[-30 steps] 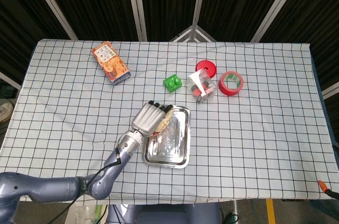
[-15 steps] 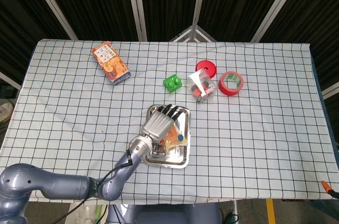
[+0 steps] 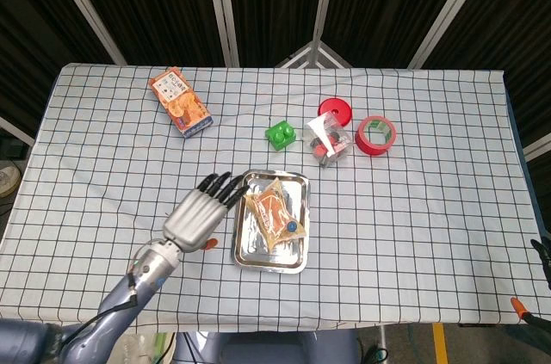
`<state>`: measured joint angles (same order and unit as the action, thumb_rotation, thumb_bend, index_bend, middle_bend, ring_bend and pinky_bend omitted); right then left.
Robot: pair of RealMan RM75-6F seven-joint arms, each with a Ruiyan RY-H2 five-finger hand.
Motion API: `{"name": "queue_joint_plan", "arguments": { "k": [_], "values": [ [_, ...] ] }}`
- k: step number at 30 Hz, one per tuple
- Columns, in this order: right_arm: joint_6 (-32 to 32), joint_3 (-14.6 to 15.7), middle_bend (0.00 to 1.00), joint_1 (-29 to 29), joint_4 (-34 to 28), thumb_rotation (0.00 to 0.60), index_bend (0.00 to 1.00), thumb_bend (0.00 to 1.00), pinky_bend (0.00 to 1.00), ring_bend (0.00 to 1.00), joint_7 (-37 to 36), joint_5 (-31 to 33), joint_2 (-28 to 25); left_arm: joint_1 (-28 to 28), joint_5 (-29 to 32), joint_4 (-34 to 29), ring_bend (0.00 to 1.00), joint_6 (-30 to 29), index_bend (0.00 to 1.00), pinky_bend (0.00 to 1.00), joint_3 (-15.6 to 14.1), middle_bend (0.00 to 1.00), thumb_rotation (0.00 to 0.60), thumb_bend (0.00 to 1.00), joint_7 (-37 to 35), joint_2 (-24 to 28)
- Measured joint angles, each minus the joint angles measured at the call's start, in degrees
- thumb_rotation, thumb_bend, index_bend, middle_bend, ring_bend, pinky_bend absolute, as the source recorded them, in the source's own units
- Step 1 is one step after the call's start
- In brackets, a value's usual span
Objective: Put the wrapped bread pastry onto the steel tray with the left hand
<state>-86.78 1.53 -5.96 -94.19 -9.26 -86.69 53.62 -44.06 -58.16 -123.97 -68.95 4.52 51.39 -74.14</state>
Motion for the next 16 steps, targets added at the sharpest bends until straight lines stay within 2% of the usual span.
{"name": "queue_joint_plan", "arguments": {
  "k": [4, 7, 9, 13, 16],
  "values": [
    [-1.66, 0.44, 0.00, -0.47, -0.49, 0.600, 0.00, 0.30, 0.00, 0.00, 1.96, -1.94, 0.60, 9.80, -14.04, 1.11, 0.00, -9.88, 0.00, 0.09, -8.10, 0.00, 0.600, 0.04, -3.01, 2.85],
    [-3.62, 0.81, 0.00, -1.13, -0.92, 0.600, 0.00, 0.30, 0.00, 0.00, 3.00, -3.64, 1.11, 20.33, -23.71, 7.32, 0.00, -20.12, 0.00, 0.09, -14.30, 0.00, 0.600, 0.04, -7.47, 3.15],
    [-5.55, 1.16, 0.00, -1.88, -1.11, 0.600, 0.00, 0.30, 0.00, 0.00, 3.66, -5.07, 1.53, 25.27, -26.27, 12.34, 0.00, -24.20, 0.00, 0.09, -16.60, 0.00, 0.600, 0.04, -10.43, 2.64],
    [-9.14, 2.20, 0.00, -3.42, -1.17, 0.600, 0.00, 0.30, 0.00, 0.00, 4.14, -8.62, 2.13, 33.19, -28.58, 23.54, 0.00, -28.14, 0.00, 0.09, -20.25, 0.00, 0.600, 0.04, -17.67, 1.35],
    [-10.81, 3.02, 0.00, -4.39, -1.10, 0.600, 0.00, 0.30, 0.00, 0.00, 4.07, -10.39, 2.42, 35.65, -31.32, 26.43, 0.00, -29.70, 0.00, 0.09, -21.82, 0.00, 0.600, 0.04, -20.86, 1.41]
  ]
}}
